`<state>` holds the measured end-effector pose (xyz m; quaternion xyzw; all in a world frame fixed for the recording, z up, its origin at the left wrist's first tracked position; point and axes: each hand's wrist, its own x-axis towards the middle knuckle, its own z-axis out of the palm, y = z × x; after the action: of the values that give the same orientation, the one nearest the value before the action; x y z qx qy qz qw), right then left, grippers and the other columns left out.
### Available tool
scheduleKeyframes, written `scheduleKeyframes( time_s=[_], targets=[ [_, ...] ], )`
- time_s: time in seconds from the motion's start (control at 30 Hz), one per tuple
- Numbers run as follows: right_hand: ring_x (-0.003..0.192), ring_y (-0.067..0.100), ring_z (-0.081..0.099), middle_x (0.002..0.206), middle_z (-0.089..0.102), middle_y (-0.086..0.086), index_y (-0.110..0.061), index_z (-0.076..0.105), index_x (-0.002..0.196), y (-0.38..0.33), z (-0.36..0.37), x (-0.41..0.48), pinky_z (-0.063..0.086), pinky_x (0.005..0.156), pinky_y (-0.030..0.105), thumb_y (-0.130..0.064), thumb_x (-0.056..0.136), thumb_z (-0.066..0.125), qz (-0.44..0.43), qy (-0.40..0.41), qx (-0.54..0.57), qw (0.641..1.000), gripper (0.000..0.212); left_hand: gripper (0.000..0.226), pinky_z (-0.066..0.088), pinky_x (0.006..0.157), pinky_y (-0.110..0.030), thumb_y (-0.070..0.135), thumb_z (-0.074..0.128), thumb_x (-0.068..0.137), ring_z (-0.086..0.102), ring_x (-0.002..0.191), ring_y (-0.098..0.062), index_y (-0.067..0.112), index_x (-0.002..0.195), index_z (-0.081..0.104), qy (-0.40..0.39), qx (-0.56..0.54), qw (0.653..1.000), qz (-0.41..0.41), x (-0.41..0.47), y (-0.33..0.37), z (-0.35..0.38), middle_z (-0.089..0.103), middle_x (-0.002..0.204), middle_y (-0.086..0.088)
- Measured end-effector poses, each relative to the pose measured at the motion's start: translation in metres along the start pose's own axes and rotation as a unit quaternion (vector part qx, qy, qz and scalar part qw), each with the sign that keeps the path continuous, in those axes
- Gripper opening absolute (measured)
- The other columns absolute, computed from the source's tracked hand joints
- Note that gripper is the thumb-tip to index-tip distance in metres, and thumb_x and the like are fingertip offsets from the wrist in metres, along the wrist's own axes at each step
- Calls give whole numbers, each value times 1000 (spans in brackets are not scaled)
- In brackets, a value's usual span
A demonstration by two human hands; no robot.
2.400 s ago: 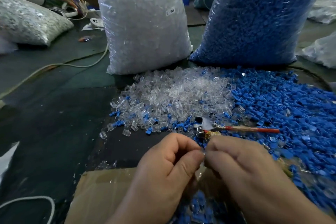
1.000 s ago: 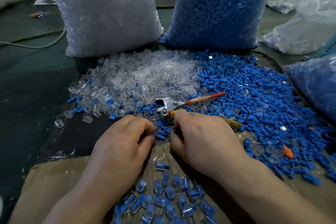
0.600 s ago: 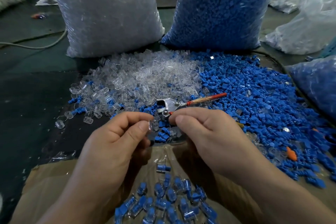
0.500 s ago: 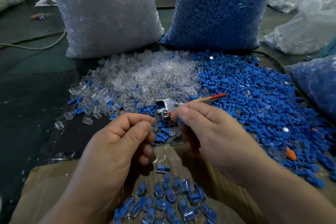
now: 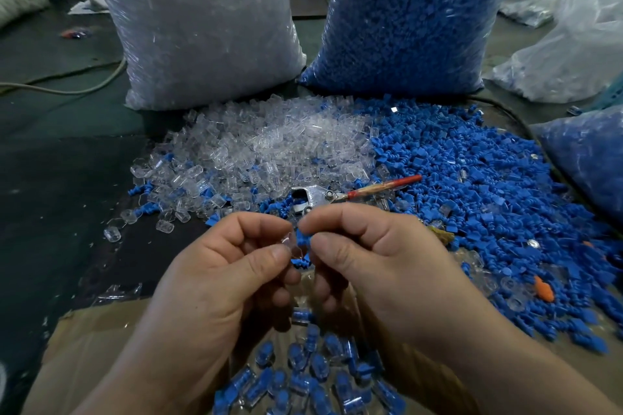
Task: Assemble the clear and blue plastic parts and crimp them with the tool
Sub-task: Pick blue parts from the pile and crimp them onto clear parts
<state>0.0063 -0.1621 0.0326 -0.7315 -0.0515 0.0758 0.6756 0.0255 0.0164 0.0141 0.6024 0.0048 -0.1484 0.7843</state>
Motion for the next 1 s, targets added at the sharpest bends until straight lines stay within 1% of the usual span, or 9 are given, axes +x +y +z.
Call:
scheduleKeyframes(
  time_s=[0.07, 0.13, 0.33, 0.5, 0.67, 0.8, 0.87, 0.93, 1.0],
  targets=[
    [59, 6, 66, 73, 70, -6, -41, 66, 98, 0, 2, -1, 59, 57, 32, -22, 95, 63, -39, 30, -121, 991, 20, 27, 53, 49, -21, 20, 74, 57, 68, 61, -15, 20, 83, 78, -2, 12, 1000, -5, 0, 0, 0, 71, 73, -8],
    [61, 2, 65, 78, 69, -13, -44, 64, 98, 2, 3, -2, 58, 57, 30, -26, 91, 67, -58, 51, -174, 982, 19, 32, 53, 50, -21, 27, 76, 55, 68, 62, -15, 20, 86, 79, -10, 25, 1000, -3, -1, 0, 0, 72, 75, -8],
    [62, 4, 67, 75, 69, -13, -37, 65, 94, 6, 0, -1, 57, 57, 25, -24, 88, 72, -78, 57, -150, 984, 16, 40, 53, 53, -24, 38, 77, 55, 66, 64, -17, 20, 90, 79, -10, 45, 999, -16, -2, 1, -3, 72, 81, -15],
    [93, -2, 60, 96, 65, -19, -34, 67, 102, 4, -2, 0, 50, 79, 19, -30, 91, 58, -173, 44, -356, 918, 15, 39, 53, 50, -27, 39, 78, 58, 63, 60, -17, 20, 92, 78, -29, 63, 997, -21, -3, 1, -2, 71, 77, -10],
    [85, -3, 59, 89, 62, -19, -31, 66, 96, 9, -3, 1, 48, 73, 18, -26, 92, 62, -160, 64, -326, 930, 8, 18, 55, 56, -30, 36, 80, 77, 71, 67, -22, 28, 92, 75, -4, 122, 992, 12, -2, -7, -6, 75, 79, -10],
    [90, -1, 56, 93, 62, -18, -30, 65, 100, 9, -1, -1, 45, 79, 19, -30, 93, 55, -177, 60, -380, 906, 13, 37, 60, 67, -38, 54, 75, 65, 73, 77, -22, 36, 98, 74, -5, 220, 973, 68, -4, -7, -5, 76, 89, -2],
    [91, 1, 56, 97, 61, -16, -29, 65, 106, 10, -1, -1, 48, 76, 23, -29, 93, 53, -175, 33, -393, 902, 17, 38, 59, 61, -32, 57, 83, 65, 72, 70, -19, 38, 96, 74, 10, 256, 963, 79, -5, -9, -4, 76, 85, 1],
    [92, 3, 57, 99, 61, -14, -27, 64, 109, 12, -1, 0, 51, 77, 30, -25, 95, 53, -172, 13, -392, 904, 18, 25, 56, 56, -27, 48, 81, 72, 69, 61, -17, 37, 94, 74, 24, 251, 965, 76, -4, -12, -3, 75, 78, 0],
    [93, 6, 57, 102, 61, -12, -26, 64, 110, 12, 0, 0, 52, 78, 33, -24, 96, 53, -173, -3, -395, 902, 18, 11, 57, 56, -27, 26, 74, 83, 69, 59, -17, 34, 91, 75, 31, 225, 971, 70, -4, -14, -3, 74, 75, -4]
  ],
)
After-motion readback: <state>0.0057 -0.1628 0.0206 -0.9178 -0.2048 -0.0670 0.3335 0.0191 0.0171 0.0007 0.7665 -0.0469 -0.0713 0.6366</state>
